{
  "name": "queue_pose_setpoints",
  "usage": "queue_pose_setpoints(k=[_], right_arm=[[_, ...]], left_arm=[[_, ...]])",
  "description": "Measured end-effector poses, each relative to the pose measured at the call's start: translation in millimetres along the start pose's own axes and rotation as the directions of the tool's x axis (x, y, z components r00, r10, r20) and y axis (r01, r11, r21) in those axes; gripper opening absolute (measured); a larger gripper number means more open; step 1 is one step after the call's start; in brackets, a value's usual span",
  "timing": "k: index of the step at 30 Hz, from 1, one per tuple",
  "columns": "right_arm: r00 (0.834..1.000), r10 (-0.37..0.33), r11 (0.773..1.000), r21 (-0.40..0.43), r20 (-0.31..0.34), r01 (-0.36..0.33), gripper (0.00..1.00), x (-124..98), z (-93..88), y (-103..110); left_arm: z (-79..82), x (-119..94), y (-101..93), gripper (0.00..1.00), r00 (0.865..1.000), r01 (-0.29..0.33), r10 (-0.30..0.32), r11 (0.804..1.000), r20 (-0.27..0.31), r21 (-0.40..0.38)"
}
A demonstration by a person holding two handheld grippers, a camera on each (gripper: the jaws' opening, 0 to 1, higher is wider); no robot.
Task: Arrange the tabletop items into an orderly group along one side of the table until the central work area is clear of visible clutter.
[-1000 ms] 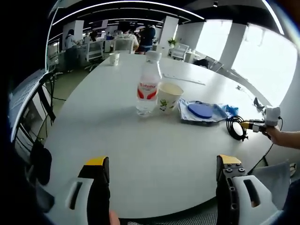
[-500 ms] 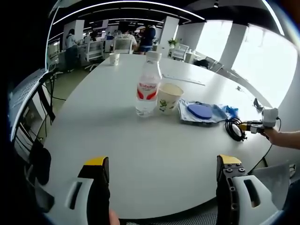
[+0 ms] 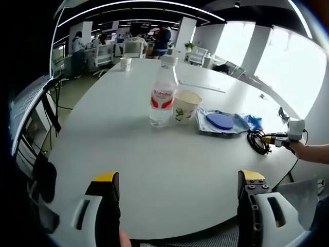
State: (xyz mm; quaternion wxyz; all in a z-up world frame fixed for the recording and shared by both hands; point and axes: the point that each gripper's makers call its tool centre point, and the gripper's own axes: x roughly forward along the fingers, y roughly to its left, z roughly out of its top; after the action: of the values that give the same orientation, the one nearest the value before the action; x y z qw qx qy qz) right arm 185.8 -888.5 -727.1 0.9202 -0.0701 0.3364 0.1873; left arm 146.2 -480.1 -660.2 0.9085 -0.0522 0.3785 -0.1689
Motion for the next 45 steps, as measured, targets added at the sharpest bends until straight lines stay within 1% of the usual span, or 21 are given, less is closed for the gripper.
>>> queue_pose_setpoints(k=[2, 3, 6, 7, 10, 14, 17, 20, 21, 24, 27, 29, 31, 33, 38, 41, 45], right_arm=[[1.000, -0.012, 1.000, 0.009, 0.029, 0.012, 0.18, -3.8, 4.2, -0.9], [0.999, -0.015, 1.000, 0.014, 0.038, 0.015, 0.24, -5.4, 5.5, -1.1], [0.999, -0.013, 1.000, -0.007, 0.041, 0.013, 0.36, -12.1, 5.1, 0.5], [0.999, -0.012, 1.000, -0.006, 0.043, 0.013, 0.38, -13.4, 5.3, 0.3], [0.997, -0.007, 0.999, 0.039, 0.082, 0.004, 0.44, -22.0, 10.0, -1.7], [0.993, 0.021, 0.999, 0.047, 0.118, -0.027, 0.55, -38.8, 13.8, 4.9], [0.990, 0.020, 0.996, 0.081, 0.138, -0.031, 0.68, -49.0, 16.7, 6.0], [0.988, 0.005, 0.995, 0.093, 0.151, -0.019, 0.79, -60.0, 20.2, 6.0], [0.985, 0.006, 0.994, 0.103, 0.175, -0.025, 0.84, -67.1, 24.9, 7.6], [0.978, 0.019, 0.992, 0.115, 0.208, -0.044, 0.93, -77.1, 30.3, 10.9], [0.978, 0.020, 0.991, 0.123, 0.209, -0.046, 0.96, -87.0, 30.5, 12.4], [0.978, 0.023, 0.990, 0.130, 0.206, -0.050, 0.95, -91.8, 29.5, 12.9], [0.982, 0.027, 0.989, 0.138, 0.187, -0.053, 0.94, -94.4, 27.3, 14.7], [0.981, 0.030, 0.990, 0.130, 0.192, -0.056, 0.94, -99.7, 29.2, 17.7], [0.979, 0.029, 0.989, 0.140, 0.201, -0.058, 0.94, -111.2, 36.0, 21.5], [0.982, 0.026, 0.990, 0.135, 0.186, -0.052, 0.94, -114.7, 34.8, 18.1], [0.982, 0.024, 0.990, 0.134, 0.186, -0.049, 0.94, -123.6, 38.3, 15.1]], left_arm=[[1.2, 0.1, 1.1, 0.95, 1.000, 0.000, 0.000, 1.000, 0.002, -0.001], [1.9, 0.1, 1.2, 0.95, 1.000, 0.001, -0.001, 1.000, 0.004, 0.000], [3.9, 0.3, 0.3, 0.96, 1.000, 0.008, -0.008, 1.000, 0.009, 0.005], [4.9, 0.9, -0.4, 0.96, 1.000, 0.013, -0.013, 1.000, 0.012, 0.010], [5.7, 1.0, -1.7, 0.96, 1.000, 0.020, -0.020, 1.000, 0.011, 0.018], [8.0, -0.4, -2.0, 0.96, 0.999, 0.029, -0.030, 0.999, 0.015, 0.024], [10.9, -2.1, 0.9, 0.96, 0.999, 0.032, -0.033, 0.999, 0.026, 0.026], [13.0, -3.8, 2.1, 0.97, 0.999, 0.041, -0.042, 0.999, 0.028, 0.035], [14.6, -5.2, 2.2, 0.97, 0.998, 0.046, -0.047, 0.998, 0.030, 0.038], [20.7, -9.1, 6.7, 0.97, 0.998, 0.051, -0.052, 0.998, 0.042, 0.039], [26.9, -12.3, 6.9, 0.97, 0.997, 0.058, -0.061, 0.997, 0.049, 0.053], [30.0, -14.2, 6.7, 0.96, 0.996, 0.066, -0.069, 0.996, 0.049, 0.060], [31.7, -14.7, 6.9, 0.96, 0.996, 0.073, -0.076, 0.996, 0.048, 0.061], [34.1, -16.7, 5.9, 0.96, 0.995, 0.079, -0.083, 0.995, 0.050, 0.066], [37.8, -19.7, 2.5, 0.96, 0.993, 0.101, -0.105, 0.992, 0.056, 0.070], [38.6, -21.9, -1.7, 0.96, 0.990, 0.130, -0.133, 0.989, 0.048, 0.077], [41.7, -24.3, -6.1, 0.96, 0.987, 0.152, -0.158, 0.983, 0.042, 0.105]])
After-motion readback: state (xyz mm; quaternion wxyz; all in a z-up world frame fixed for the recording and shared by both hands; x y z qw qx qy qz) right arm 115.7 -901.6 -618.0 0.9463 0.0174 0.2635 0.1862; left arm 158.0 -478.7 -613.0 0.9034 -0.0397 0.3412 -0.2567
